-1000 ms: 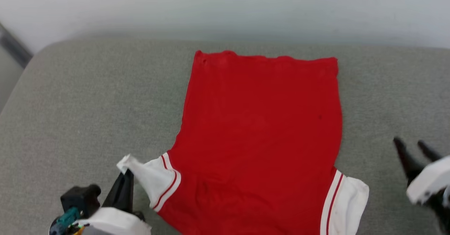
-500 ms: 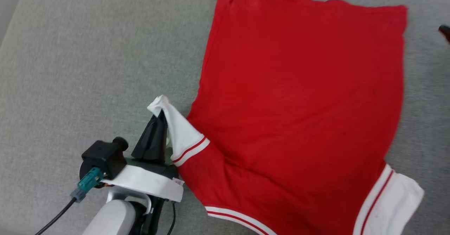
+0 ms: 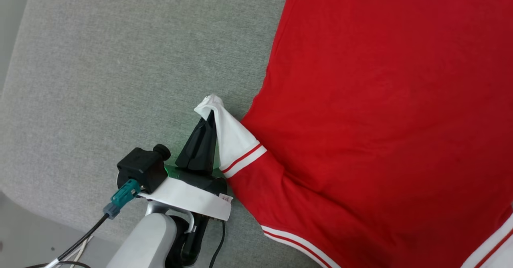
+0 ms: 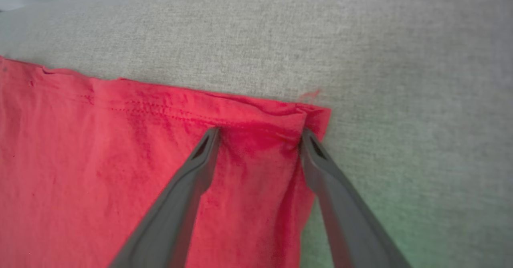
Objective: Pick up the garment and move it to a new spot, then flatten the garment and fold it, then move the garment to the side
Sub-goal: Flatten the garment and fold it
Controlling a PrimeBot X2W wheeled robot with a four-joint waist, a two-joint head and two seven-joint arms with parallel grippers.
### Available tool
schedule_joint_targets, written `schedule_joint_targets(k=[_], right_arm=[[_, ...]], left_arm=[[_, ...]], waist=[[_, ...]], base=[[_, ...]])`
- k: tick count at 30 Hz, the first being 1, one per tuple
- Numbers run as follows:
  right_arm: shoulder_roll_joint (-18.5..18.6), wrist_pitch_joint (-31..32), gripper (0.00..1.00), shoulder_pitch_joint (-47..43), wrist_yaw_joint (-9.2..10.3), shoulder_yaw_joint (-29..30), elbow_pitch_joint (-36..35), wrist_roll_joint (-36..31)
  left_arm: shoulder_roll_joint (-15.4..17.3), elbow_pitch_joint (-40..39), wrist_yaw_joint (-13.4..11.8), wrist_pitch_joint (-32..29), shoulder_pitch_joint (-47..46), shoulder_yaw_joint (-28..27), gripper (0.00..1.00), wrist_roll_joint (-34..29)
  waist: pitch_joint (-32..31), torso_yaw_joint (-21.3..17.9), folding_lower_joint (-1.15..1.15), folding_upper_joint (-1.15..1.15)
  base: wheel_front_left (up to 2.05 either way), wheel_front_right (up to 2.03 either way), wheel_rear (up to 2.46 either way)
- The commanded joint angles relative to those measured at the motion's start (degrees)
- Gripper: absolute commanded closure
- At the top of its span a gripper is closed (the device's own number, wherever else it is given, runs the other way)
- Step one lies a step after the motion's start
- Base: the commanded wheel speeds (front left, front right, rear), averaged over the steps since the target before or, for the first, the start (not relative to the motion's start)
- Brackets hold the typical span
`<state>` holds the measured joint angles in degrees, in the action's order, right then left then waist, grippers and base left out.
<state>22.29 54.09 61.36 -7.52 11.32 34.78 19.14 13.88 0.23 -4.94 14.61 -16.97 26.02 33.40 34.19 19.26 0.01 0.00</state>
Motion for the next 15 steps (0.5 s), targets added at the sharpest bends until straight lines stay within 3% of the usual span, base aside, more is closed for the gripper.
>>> schedule_joint_targets(k=[1, 2, 3, 4, 5, 7, 15], right_arm=[[-1.4, 1.4, 0.0, -2.1, 0.06, 0.2, 2.7, 0.0], [-1.9, 2.5, 0.0, -2.6, 0.06, 0.9, 3.9, -0.3], [-2.1, 3.6, 0.3, -3.2, 0.08, 1.4, 5.0, -1.1], [-2.3, 4.8, 0.7, -3.8, 0.09, 2.2, 6.1, -1.5], [-2.7, 5.9, 1.0, -4.2, 0.09, 2.8, 6.8, -1.9], [-2.9, 5.6, 1.0, -3.6, 0.05, 3.1, 5.6, -3.1], [2.0, 1.6, 1.0, -3.5, 0.05, 0.5, 1.5, -3.3]], left_arm=[[-0.1, 0.2, 0.3, 0.2, -0.8, 0.0, 1.0, -0.2], [-0.4, 0.5, 0.4, 0.3, -0.9, 0.0, 1.0, -0.4], [-0.5, 0.7, 0.6, 0.3, -1.0, 0.1, 1.0, -0.5], [-0.6, 0.8, 0.8, 0.4, -1.1, 0.2, 1.0, -0.5], [-0.8, 1.0, 0.9, 0.4, -1.1, 0.3, 1.0, -0.7], [-1.1, 1.9, 1.3, 0.5, -0.9, 0.4, 1.0, -0.9], [-0.2, 4.8, 1.0, 0.3, 2.2, -0.1, 1.0, 0.0]], waist=[[0.3, 0.5, -0.01, 0.0], [0.3, 0.7, -0.01, 0.0], [0.2, 0.8, -0.01, 0.0], [0.0, 0.9, -0.01, 0.0], [-0.2, 1.0, -0.01, 0.0], [-1.4, 1.3, -0.01, 0.0], [-8.9, 0.0, -0.01, 0.0]], base=[[0.0, 0.0, 0.0], [0.0, 0.0, 0.0], [0.0, 0.0, 0.0], [0.0, 0.0, 0.0], [0.0, 0.0, 0.0], [0.0, 0.0, 0.0], [0.0, 0.0, 0.0]])
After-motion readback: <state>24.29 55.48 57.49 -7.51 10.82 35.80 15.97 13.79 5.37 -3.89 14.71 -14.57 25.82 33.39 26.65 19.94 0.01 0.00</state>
